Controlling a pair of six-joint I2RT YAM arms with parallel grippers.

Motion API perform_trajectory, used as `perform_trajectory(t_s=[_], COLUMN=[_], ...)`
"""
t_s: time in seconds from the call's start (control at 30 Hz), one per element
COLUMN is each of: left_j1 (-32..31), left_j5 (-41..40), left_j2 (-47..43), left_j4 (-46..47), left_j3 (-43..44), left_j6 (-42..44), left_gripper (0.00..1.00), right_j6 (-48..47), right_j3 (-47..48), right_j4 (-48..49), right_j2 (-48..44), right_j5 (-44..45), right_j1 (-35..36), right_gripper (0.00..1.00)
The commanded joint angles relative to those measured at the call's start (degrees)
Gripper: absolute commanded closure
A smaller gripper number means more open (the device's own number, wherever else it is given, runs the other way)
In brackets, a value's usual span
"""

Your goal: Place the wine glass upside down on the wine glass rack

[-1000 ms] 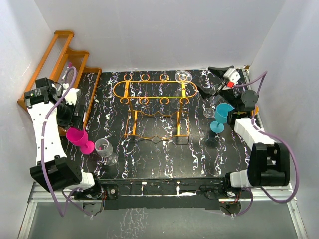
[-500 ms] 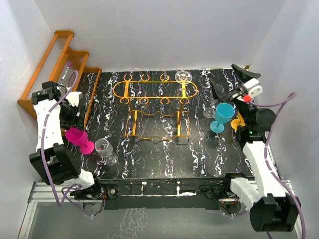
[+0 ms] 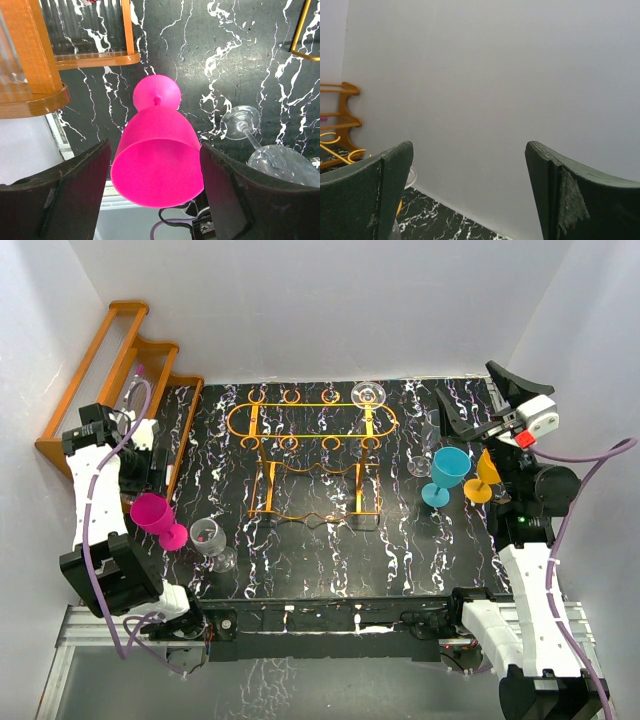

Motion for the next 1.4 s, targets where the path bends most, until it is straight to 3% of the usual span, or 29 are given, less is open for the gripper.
perform_trajectory(t_s=[0.0, 0.23, 0.6, 0.8, 0.87, 0.97, 1.0, 1.1, 1.27, 1.37], left_j1=[0.66, 2.46, 5.68, 5.69, 5.68, 5.68, 5.68, 5.68, 5.68, 5.68], left_j5=[0.67, -0.80, 2.00, 4.98, 5.89, 7.30, 7.80, 7.88, 7.22, 7.28], left_j2=[-3.05, -3.05, -2.78, -1.85, -1.53, -1.21, -1.28, -2.15, -3.11, -5.85], left_j4=[0.89, 2.08, 3.25, 3.05, 2.92, 2.46, 2.18, 1.58, -0.04, 4.62], left_j3=[0.67, 0.72, -3.81, -5.51, -6.24, -6.70, -6.43, -3.61, 11.07, 17.87], left_j6=[0.86, 2.86, 3.87, 3.55, 3.58, 3.56, 3.48, 3.64, 4.93, 3.94], left_gripper=[0.30, 0.30, 0.43, 0.61, 0.74, 1.00, 1.00, 1.00, 1.00, 1.00], right_j6=[-0.27, -0.74, -0.95, -0.46, -0.46, -0.86, -1.10, -1.76, -3.00, -2.99], right_j3=[2.02, 3.02, 3.46, 3.07, 2.99, 2.94, 3.05, 2.46, 2.03, 1.99], right_j4=[-4.37, -6.75, -6.72, -5.46, -5.22, -4.97, -4.88, -4.38, -5.03, -5.06], right_j2=[-1.03, -1.69, -0.03, 0.62, 0.73, 0.73, 0.61, -0.59, -2.62, -3.25], right_j5=[1.37, -0.30, -0.02, -0.36, -0.38, -0.86, -1.01, -1.15, 0.66, 0.51], right_j1=[-0.08, -0.11, -0.08, -0.08, -0.08, -0.09, -0.08, -0.13, -0.15, -0.09], right_gripper=[0.02, 0.02, 0.02, 0.02, 0.02, 0.02, 0.01, 0.01, 0.01, 0.02])
